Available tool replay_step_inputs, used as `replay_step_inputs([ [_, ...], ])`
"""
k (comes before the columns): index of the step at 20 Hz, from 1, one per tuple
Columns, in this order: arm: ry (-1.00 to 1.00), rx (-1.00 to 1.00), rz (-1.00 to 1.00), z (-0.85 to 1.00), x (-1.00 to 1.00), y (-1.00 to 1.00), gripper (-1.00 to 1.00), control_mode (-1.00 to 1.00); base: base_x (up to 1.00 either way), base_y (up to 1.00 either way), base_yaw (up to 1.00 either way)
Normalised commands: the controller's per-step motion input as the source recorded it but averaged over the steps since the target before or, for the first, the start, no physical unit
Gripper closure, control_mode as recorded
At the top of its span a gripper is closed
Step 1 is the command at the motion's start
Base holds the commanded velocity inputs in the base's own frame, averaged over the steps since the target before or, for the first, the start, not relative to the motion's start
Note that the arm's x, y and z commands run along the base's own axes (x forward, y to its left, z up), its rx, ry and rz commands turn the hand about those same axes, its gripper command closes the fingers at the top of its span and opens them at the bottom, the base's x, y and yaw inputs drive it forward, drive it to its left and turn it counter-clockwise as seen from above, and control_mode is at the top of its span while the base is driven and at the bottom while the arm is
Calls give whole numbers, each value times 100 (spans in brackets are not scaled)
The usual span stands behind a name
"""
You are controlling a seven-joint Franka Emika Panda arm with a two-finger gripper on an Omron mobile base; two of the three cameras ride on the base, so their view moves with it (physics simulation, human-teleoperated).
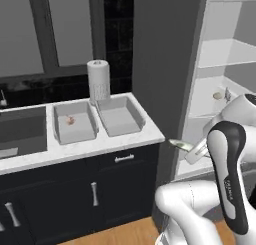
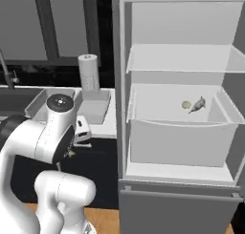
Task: Place one garlic and one fish in each tupperware on the nearby counter, to pack two identical lunches.
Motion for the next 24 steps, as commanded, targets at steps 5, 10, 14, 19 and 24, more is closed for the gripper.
replay_step_inputs([
  [5,0,0,0,0,0,0,100,100,91,100,0],
  [10,0,0,0,0,0,0,100,100,100,100,0],
  [14,2,-3,2,-19,40,34,100,-100,44,47,1],
  [19,1,-4,8,-41,82,16,100,-100,0,0,0],
  [24,2,-4,17,-58,87,0,100,-100,0,0,0],
])
